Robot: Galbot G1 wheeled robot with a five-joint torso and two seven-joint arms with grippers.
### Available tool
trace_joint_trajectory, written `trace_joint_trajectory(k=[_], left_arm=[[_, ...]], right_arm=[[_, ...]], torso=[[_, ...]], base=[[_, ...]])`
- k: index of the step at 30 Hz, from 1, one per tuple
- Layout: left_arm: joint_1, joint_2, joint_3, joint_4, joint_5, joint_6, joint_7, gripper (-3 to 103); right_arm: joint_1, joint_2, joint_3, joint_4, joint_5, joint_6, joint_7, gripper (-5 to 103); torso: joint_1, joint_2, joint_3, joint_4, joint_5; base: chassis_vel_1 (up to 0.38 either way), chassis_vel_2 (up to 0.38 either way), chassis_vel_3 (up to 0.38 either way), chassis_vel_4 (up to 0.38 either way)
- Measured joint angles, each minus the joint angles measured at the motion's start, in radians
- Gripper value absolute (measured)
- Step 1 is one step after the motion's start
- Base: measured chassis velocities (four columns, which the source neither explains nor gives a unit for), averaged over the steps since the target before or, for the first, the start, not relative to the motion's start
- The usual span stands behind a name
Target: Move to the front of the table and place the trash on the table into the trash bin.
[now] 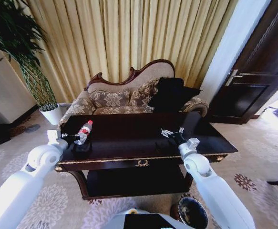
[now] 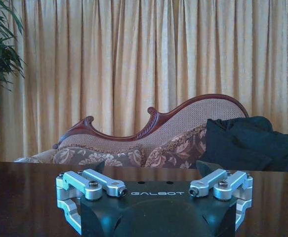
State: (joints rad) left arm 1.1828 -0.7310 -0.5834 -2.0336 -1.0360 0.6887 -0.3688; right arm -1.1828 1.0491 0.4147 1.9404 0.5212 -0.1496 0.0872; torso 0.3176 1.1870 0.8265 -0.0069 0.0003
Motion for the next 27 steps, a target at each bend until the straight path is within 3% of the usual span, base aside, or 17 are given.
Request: trace_joint_trajectory(k=[9, 11, 23, 25, 27], left_arm=[[0.011, 0.002, -0.025, 0.0, -0.009, 0.005, 0.002, 103], [0.015, 0.001, -0.027, 0.0, -0.009, 0.005, 0.002, 100], [0.034, 0.003, -0.049, -0.011, -0.03, 0.01, 0.004, 53], [0.034, 0.003, -0.049, -0.011, -0.033, 0.01, 0.005, 53], [0.033, 0.004, -0.048, -0.012, -0.037, 0.011, 0.008, 42]], right_arm=[[0.008, 0.001, -0.004, -0.003, 0.002, -0.001, 0.004, 100], [0.008, 0.002, -0.005, -0.003, 0.003, -0.001, 0.005, 100], [0.02, -0.002, -0.006, -0.006, 0.015, 0.007, 0.0, 100], [0.022, -0.002, -0.006, -0.008, 0.015, 0.009, 0.0, 100], [0.025, -0.001, -0.006, -0.011, 0.016, 0.013, -0.001, 100]], torso=[[0.0, 0.0, 0.0, 0.0, 0.0], [0.0, 0.0, 0.0, 0.0, 0.0], [0.0, 0.0, 0.0, 0.0001, 0.0], [0.0, 0.0, 0.0, 0.0001, 0.0], [0.0, 0.0, 0.0, 0.0001, 0.0]], base=[[0.0, 0.0, 0.0, 0.0], [0.0, 0.0, 0.0, 0.0], [0.0, 0.0, 0.0, 0.0], [0.0, 0.0, 0.0, 0.0], [0.0, 0.0, 0.0, 0.0]])
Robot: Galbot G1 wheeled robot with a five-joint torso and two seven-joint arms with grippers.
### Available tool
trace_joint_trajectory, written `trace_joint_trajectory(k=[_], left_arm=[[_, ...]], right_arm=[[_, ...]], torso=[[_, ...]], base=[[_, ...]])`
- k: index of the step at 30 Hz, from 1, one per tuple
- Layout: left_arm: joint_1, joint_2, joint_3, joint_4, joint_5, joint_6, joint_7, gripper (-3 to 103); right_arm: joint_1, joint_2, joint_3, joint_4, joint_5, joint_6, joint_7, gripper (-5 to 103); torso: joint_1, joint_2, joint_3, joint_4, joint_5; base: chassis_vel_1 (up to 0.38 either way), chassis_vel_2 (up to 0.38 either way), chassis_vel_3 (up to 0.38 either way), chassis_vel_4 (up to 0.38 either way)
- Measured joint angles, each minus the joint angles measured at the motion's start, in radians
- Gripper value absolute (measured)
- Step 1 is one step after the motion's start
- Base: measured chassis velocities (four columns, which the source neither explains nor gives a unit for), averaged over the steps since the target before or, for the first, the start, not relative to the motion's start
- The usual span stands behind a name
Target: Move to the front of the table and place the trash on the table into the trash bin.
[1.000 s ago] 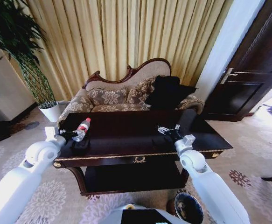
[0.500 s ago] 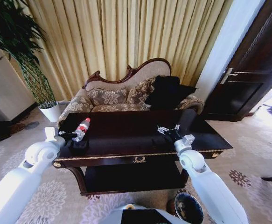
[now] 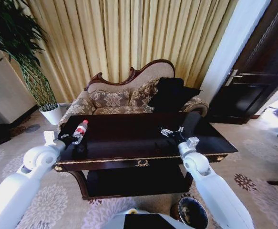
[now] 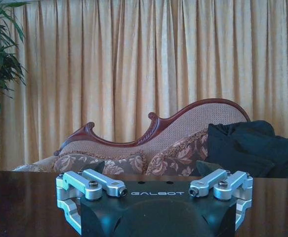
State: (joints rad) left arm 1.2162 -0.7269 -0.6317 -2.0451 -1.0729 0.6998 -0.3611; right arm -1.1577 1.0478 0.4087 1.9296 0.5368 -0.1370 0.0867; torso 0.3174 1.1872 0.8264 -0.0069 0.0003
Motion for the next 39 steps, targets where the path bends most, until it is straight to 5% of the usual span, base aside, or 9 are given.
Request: trace_joint_trajectory(k=[11, 16, 20, 22, 23, 25, 32, 35, 39], left_arm=[[0.003, -0.003, 0.0, 0.006, 0.036, -0.019, 0.041, 29], [0.044, 0.002, -0.012, 0.011, 0.291, -0.194, 0.254, 29], [0.053, 0.011, -0.017, 0.006, 0.382, -0.29, 0.314, 29], [0.055, 0.024, -0.019, 0.002, 0.468, -0.379, 0.357, 29], [0.055, 0.024, -0.019, 0.002, 0.468, -0.379, 0.357, 29], [0.057, 0.032, -0.018, -0.014, 0.507, -0.429, 0.374, 29], [0.064, 0.041, -0.012, -0.074, 0.52, -0.491, 0.375, 29], [0.066, 0.059, -0.01, -0.126, 0.518, -0.517, 0.376, 29], [0.059, 0.092, 0.003, -0.175, 0.513, -0.527, 0.379, 29]], right_arm=[[0.002, -0.003, 0.0, -0.008, -0.001, 0.006, 0.004, 100], [-0.005, -0.034, -0.031, 0.033, 0.038, -0.013, 0.013, 100], [-0.022, -0.061, -0.052, 0.071, 0.093, -0.044, 0.013, 100], [-0.028, -0.084, -0.064, 0.116, 0.194, -0.085, 0.014, 100], [-0.028, -0.084, -0.064, 0.116, 0.194, -0.085, 0.014, 100], [-0.023, -0.098, -0.066, 0.161, 0.351, -0.131, 0.037, 100], [-0.004, -0.113, -0.06, 0.245, 0.629, -0.207, 0.052, 100], [0.031, -0.109, -0.059, 0.301, 0.853, -0.231, 0.091, 100], [0.059, -0.108, -0.066, 0.323, 0.922, -0.234, 0.099, 100]], torso=[[0.0, 0.0, 0.0, -0.0002, -0.0001], [0.0, 0.0, 0.0, 0.0003, -0.0002], [0.0, 0.0, 0.0, -0.0002, -0.0001], [0.0, 0.0, 0.0, -0.0002, 0.0], [0.0, 0.0, 0.0, -0.0002, 0.0], [0.0, 0.0, 0.0, -0.0001, -0.0001], [0.0, 0.0, 0.0, -0.0001, -0.0002], [0.0, 0.0, 0.0, 0.0, -0.0001], [0.0, 0.0, 0.0, 0.0001, -0.0001]], base=[[0.0, 0.0, 0.0, 0.0], [0.0, 0.0, 0.0, 0.0], [0.0, 0.0, 0.0, 0.0], [0.0, 0.0, 0.0, 0.0], [0.0, 0.0, 0.0, 0.0], [0.0, 0.0, 0.0, 0.0], [0.0, 0.0, 0.0, 0.0], [0.0, 0.0, 0.0, 0.0], [0.0, 0.0, 0.0, 0.0]])
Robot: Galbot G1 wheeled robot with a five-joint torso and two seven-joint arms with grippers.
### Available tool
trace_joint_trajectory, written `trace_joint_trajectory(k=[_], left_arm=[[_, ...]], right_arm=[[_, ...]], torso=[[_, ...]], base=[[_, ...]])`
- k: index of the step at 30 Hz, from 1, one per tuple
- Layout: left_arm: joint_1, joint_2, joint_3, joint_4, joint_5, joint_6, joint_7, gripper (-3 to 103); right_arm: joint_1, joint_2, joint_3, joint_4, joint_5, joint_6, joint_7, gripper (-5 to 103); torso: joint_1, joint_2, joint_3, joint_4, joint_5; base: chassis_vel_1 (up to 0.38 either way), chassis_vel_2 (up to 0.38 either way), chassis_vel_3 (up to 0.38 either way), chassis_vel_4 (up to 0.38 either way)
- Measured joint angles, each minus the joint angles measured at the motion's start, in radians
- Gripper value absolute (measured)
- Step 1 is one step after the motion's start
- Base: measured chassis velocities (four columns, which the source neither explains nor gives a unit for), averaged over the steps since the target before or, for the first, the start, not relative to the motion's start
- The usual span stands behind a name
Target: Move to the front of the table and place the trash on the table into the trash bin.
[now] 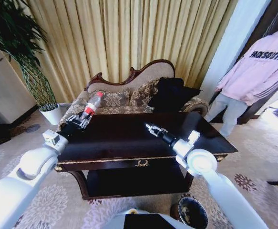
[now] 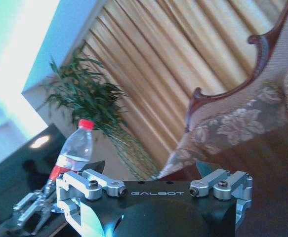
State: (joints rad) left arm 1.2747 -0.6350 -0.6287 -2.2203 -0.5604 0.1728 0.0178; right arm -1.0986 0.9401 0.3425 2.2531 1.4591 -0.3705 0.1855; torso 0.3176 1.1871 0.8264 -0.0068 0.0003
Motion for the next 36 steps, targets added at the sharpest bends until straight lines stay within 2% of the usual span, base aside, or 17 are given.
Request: trace_joint_trajectory(k=[4, 5, 6, 8, 9, 12, 13, 16, 17, 19, 20, 22, 23, 26, 27, 28, 36], left_arm=[[-0.016, 0.026, 0.033, -0.003, 0.0, -0.025, 0.003, 29], [-0.041, 0.049, 0.075, 0.014, 0.002, -0.058, 0.009, 29], [-0.041, 0.049, 0.075, 0.014, 0.002, -0.058, 0.009, 29], [-0.092, 0.068, 0.138, 0.049, 0.007, -0.092, 0.024, 29], [-0.092, 0.068, 0.138, 0.049, 0.007, -0.092, 0.024, 29], [-0.198, 0.06, 0.246, 0.112, 0.035, -0.14, 0.042, 29], [-0.198, 0.06, 0.246, 0.112, 0.035, -0.14, 0.042, 29], [-0.293, 0.035, 0.327, 0.153, 0.056, -0.162, 0.048, 29], [-0.293, 0.035, 0.327, 0.153, 0.056, -0.162, 0.048, 29], [-0.396, 0.014, 0.431, 0.186, 0.073, -0.171, 0.053, 29], [-0.396, 0.014, 0.431, 0.186, 0.073, -0.171, 0.053, 29], [-0.448, 0.004, 0.49, 0.198, 0.077, -0.171, 0.054, 29], [-0.497, -0.012, 0.55, 0.209, 0.08, -0.17, 0.052, 29], [-0.541, -0.029, 0.607, 0.214, 0.081, -0.166, 0.046, 29], [-0.597, -0.048, 0.693, 0.208, 0.081, -0.151, 0.034, 29], [-0.62, -0.055, 0.724, 0.206, 0.081, -0.146, 0.032, 29], [-0.687, -0.085, 0.809, 0.214, 0.079, -0.128, 0.022, 29]], right_arm=[[0.014, -0.002, 0.0, 0.007, 0.015, 0.005, -0.009, 100], [0.024, -0.004, 0.0, 0.009, 0.022, 0.01, -0.018, 100], [0.024, -0.004, 0.0, 0.009, 0.022, 0.01, -0.018, 100], [0.035, -0.003, 0.0, 0.009, 0.026, 0.013, -0.027, 100], [0.035, -0.003, 0.0, 0.009, 0.026, 0.013, -0.027, 100], [0.039, 0.006, -0.002, 0.006, 0.025, 0.014, -0.036, 100], [0.039, 0.006, -0.002, 0.006, 0.025, 0.014, -0.036, 100], [0.038, 0.009, -0.007, 0.006, 0.023, 0.014, -0.04, 100], [0.038, 0.009, -0.007, 0.006, 0.023, 0.014, -0.04, 100], [0.042, 0.005, -0.01, 0.004, 0.024, 0.012, -0.043, 100], [0.042, 0.005, -0.01, 0.004, 0.024, 0.012, -0.043, 100], [0.054, 0.004, -0.013, -0.009, 0.023, 0.012, -0.046, 100], [0.071, 0.005, -0.015, -0.033, 0.015, 0.011, -0.053, 100], [0.092, 0.009, -0.02, -0.065, -0.003, 0.011, -0.069, 100], [0.124, 0.022, -0.031, -0.113, -0.023, 0.011, -0.094, 100], [0.132, 0.029, -0.037, -0.127, -0.029, 0.012, -0.107, 100], [0.143, 0.036, -0.035, -0.148, -0.055, 0.011, -0.152, 100]], torso=[[0.0, 0.0, 0.0, -0.0001, 0.0001], [0.0, 0.0, 0.0, -0.0002, 0.0001], [0.0, 0.0, 0.0, -0.0002, 0.0001], [0.0, 0.0, 0.0, -0.0001, 0.0001], [0.0, 0.0, 0.0, -0.0001, 0.0001], [0.0, 0.0, 0.0, -0.0001, 0.0], [0.0, 0.0, 0.0, -0.0001, 0.0], [0.0, 0.0, 0.0, -0.0002, 0.0001], [0.0, 0.0, 0.0, -0.0002, 0.0001], [0.0, 0.0, 0.0, -0.0004, 0.0], [0.0, 0.0, 0.0, -0.0004, 0.0], [0.0, 0.0, 0.0, -0.0003, 0.0002], [0.0, 0.0, 0.0, -0.0001, 0.0001], [0.0, 0.0, 0.0, -0.0002, 0.0002], [0.0, 0.0, 0.0, -0.0001, 0.0002], [0.0, 0.0, 0.0, 0.0, 0.0003], [0.0, 0.0, 0.0, -0.0001, 0.0001]], base=[[0.0, 0.0, 0.0, 0.0], [0.0, 0.0, 0.0, 0.0], [0.0, 0.0, 0.0, 0.0], [0.0, 0.0, 0.0, 0.0], [0.0, 0.0, 0.0, 0.0], [0.0, 0.0, 0.0, 0.0], [0.0, 0.0, 0.0, 0.0], [0.0, 0.0, 0.0, 0.0], [0.0, 0.0, 0.0, 0.0], [0.0, 0.0, 0.0, 0.0], [0.0, 0.0, 0.0, 0.0], [0.0, 0.0, 0.0, 0.0], [0.0, 0.0, 0.0, 0.0], [0.0, 0.0, 0.0, 0.0], [0.0, 0.0, 0.0, 0.0], [0.0, 0.0, 0.0, 0.0], [0.0, 0.0, 0.0, 0.0]])
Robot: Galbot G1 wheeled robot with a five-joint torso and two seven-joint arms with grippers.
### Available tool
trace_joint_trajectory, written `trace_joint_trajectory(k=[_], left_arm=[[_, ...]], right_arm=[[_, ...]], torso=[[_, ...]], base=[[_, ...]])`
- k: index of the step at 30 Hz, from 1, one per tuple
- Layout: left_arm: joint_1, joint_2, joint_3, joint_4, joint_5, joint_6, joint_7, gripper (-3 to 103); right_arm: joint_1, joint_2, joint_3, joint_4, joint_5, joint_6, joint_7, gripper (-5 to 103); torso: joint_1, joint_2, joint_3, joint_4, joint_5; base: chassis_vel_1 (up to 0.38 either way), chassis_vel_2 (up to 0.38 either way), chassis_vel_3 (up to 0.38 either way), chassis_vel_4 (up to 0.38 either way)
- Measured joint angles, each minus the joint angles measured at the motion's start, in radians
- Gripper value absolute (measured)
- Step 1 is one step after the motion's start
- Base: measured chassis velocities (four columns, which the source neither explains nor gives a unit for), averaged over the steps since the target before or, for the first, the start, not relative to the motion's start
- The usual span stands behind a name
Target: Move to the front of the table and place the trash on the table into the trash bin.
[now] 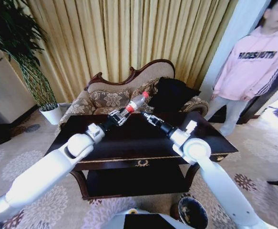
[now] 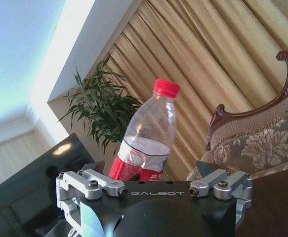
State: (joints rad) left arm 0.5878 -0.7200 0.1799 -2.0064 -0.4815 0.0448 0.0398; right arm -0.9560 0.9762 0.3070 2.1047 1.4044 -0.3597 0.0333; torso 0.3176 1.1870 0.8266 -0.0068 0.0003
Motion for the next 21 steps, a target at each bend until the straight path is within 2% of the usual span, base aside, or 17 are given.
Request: trace_joint_trajectory(k=[7, 21], left_arm=[[-0.053, -0.042, 0.095, 0.003, -0.005, 0.017, -0.015, 29], [-0.089, -0.073, 0.182, -0.001, -0.004, 0.022, -0.023, 28]], right_arm=[[0.018, 0.011, -0.003, -0.024, -0.041, 0.002, -0.016, 100], [0.035, 0.012, -0.005, -0.04, -0.072, 0.005, -0.038, 100]], torso=[[0.0, 0.0, 0.0, -0.0002, 0.0], [0.0, 0.0, 0.0, -0.0001, 0.0]], base=[[0.0, 0.0, 0.0, 0.0], [0.0, 0.0, 0.0, 0.0]])
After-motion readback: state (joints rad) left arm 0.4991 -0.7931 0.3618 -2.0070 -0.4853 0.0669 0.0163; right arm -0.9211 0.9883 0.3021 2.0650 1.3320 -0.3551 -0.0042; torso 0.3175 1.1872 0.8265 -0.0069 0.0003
